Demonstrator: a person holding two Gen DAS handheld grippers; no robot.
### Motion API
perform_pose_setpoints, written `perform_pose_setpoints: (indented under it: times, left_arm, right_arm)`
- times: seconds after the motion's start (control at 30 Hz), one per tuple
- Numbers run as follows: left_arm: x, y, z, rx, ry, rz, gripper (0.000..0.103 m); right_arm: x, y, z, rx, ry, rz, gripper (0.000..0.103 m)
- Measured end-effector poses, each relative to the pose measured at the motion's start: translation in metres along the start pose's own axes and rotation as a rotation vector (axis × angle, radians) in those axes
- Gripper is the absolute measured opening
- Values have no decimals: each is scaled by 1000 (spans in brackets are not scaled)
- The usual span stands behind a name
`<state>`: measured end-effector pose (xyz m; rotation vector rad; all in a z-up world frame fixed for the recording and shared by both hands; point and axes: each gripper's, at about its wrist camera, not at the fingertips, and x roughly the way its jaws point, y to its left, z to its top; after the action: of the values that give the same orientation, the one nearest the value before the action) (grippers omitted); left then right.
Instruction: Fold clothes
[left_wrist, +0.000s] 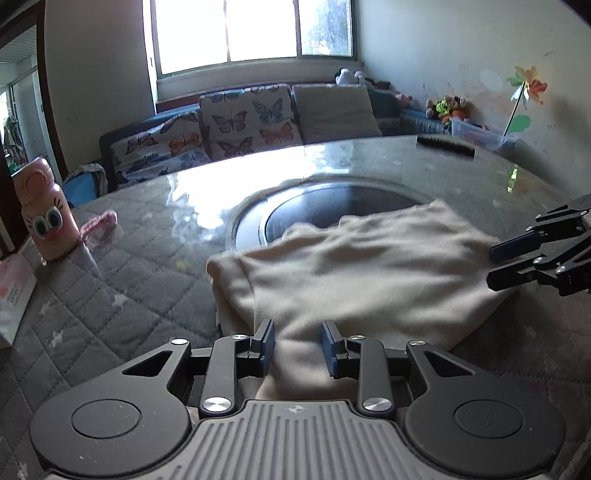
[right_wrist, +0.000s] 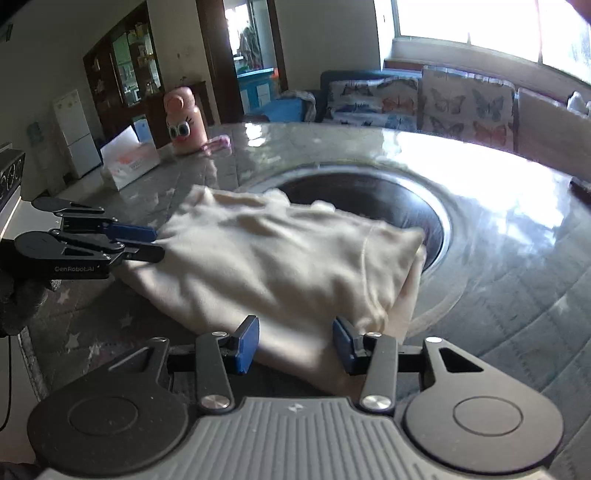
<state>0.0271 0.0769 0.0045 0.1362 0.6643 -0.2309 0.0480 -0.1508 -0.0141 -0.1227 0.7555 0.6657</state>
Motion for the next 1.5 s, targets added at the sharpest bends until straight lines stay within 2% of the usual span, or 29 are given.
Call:
perform_pose_setpoints:
  times: [0.17, 0.27, 0.37, 0.43, 0.57, 0.8, 0.87, 1.0, 1.13, 1.27, 1.4, 1.5]
  left_arm:
    - [6, -7, 9, -5, -11, -18, 31]
    - [17, -9, 4, 5, 22, -20, 32]
    - [15, -4, 2, -13, 21, -37, 32]
    - [12, 1, 4, -32, 12, -39, 32]
    - [11, 11, 14, -65, -9, -13, 32]
    - [33, 24, 13, -108, 49, 29, 32]
    - [30, 31, 11, -140, 47, 35, 36]
    - [24, 43, 10, -198, 41, 49, 43]
    - [27, 46, 10, -236, 54, 58, 49]
    - [35, 50, 10, -297, 75, 51, 49]
    - [37, 55, 10, -346, 82, 37, 48]
    - [39, 56, 11, -362, 82, 24, 41]
  right_arm:
    - [7, -7, 12, 24, -50, 1, 45]
    - [19, -16, 14, 57, -40, -8, 44]
    - [23, -26, 13, 87, -21, -19, 38]
    - [21, -29, 15, 95, -24, -18, 38]
    - [22, -30, 27, 94, -58, -26, 38]
    - [56, -49, 39, 145, -43, -62, 38]
    - [62, -57, 38, 168, -35, -76, 38]
    - [47, -58, 37, 183, -68, -77, 39]
    - [36, -64, 33, 212, -85, -97, 47]
    - [36, -74, 25, 261, -61, -104, 47]
    - [38, -85, 18, 342, -52, -72, 47]
    - [38, -86, 16, 346, -54, -60, 46]
